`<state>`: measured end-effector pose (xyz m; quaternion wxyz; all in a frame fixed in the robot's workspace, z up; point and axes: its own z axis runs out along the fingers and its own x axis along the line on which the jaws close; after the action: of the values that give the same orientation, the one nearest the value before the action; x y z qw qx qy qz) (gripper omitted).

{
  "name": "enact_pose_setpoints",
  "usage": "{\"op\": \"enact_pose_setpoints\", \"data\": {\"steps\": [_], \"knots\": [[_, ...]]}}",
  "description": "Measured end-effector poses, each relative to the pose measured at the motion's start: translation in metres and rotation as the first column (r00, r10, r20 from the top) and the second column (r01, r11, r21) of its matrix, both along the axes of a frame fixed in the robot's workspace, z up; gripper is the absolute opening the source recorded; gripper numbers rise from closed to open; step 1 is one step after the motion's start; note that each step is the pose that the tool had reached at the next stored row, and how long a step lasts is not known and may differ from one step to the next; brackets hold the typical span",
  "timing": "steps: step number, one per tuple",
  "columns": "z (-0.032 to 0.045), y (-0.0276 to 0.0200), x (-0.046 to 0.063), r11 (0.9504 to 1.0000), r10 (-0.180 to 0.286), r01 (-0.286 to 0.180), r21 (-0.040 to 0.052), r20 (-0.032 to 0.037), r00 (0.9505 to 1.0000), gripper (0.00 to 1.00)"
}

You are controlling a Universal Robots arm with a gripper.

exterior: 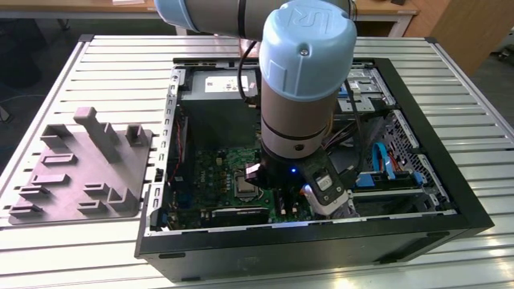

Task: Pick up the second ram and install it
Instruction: 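Press down the second ram until it locks into place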

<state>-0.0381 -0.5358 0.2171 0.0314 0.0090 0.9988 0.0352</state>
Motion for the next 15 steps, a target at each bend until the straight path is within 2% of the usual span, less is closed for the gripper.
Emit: {"op": "enact_pose_setpoints", "data": {"steps": [5,7,12,15], "knots": [[-0.0008,-0.0001,0.0,1.0,0.0,0.0,-0.0003,-0.0001,1.0,0.1],[0.0014,0.0002,0.0,1.0,0.0,0.0,0.0023,0.0006,1.0,0.1],[0.016,0.0,0.0,1.0,0.0,0.0,0.0002,0.0,1.0,0.1],[0.0211,-0.0001,0.0,1.0,0.0,0.0,-0.0002,-0.0002,1.0,0.1]]}}
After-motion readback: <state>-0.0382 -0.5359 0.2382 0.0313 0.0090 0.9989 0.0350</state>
